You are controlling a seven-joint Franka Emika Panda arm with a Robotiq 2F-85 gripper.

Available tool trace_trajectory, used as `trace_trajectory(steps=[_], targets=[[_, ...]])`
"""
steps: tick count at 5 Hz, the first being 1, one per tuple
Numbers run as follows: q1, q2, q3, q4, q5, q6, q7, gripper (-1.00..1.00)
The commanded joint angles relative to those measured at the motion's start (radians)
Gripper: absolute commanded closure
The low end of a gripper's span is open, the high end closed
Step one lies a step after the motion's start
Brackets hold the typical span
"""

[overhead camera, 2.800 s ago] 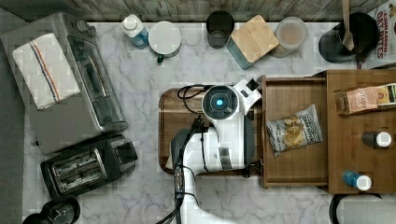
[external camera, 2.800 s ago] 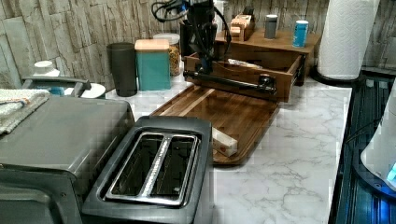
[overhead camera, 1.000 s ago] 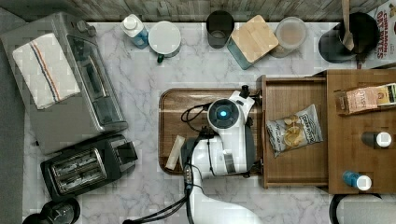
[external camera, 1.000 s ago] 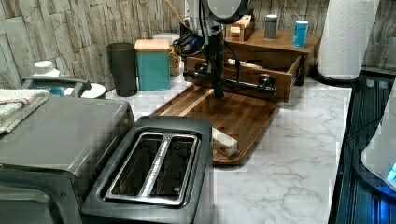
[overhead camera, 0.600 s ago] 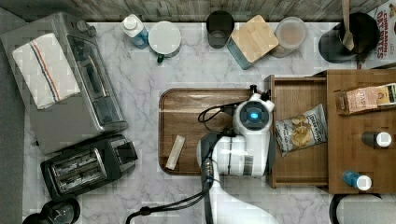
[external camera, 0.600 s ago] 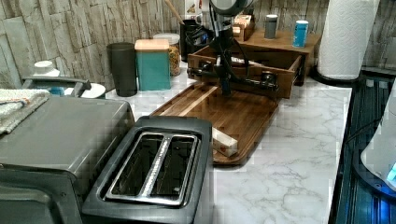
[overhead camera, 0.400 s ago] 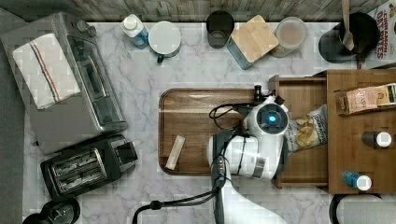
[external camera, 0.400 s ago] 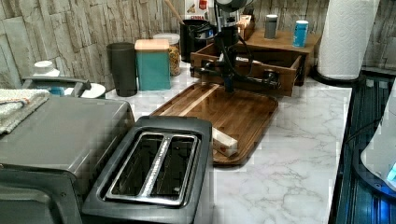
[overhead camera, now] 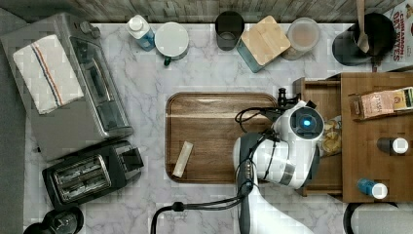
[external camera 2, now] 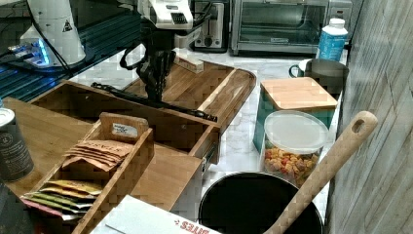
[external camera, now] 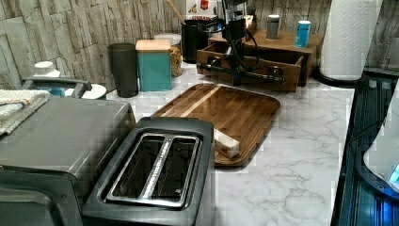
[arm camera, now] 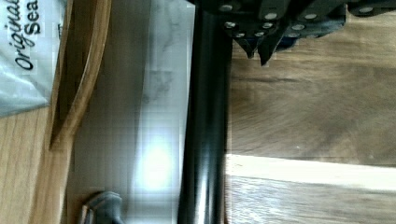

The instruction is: Close the drawer.

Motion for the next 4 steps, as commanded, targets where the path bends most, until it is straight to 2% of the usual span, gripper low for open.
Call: trace_trajectory(steps=[1, 2, 3, 4], targets=[[-0.221, 0.158, -0.102, 0.401, 0.138, -0.029, -0.520, 1.00], [-0.229, 0.168, -0.125, 0.444, 0.130, -0.056, -0.541, 1.00], [-0.254, 0.134, -0.137, 0.422, 0.131, -0.012, -0.571, 1.00], [-0.229, 0.116, -0.172, 0.422, 0.064, -0.021, -0.503, 1.00]])
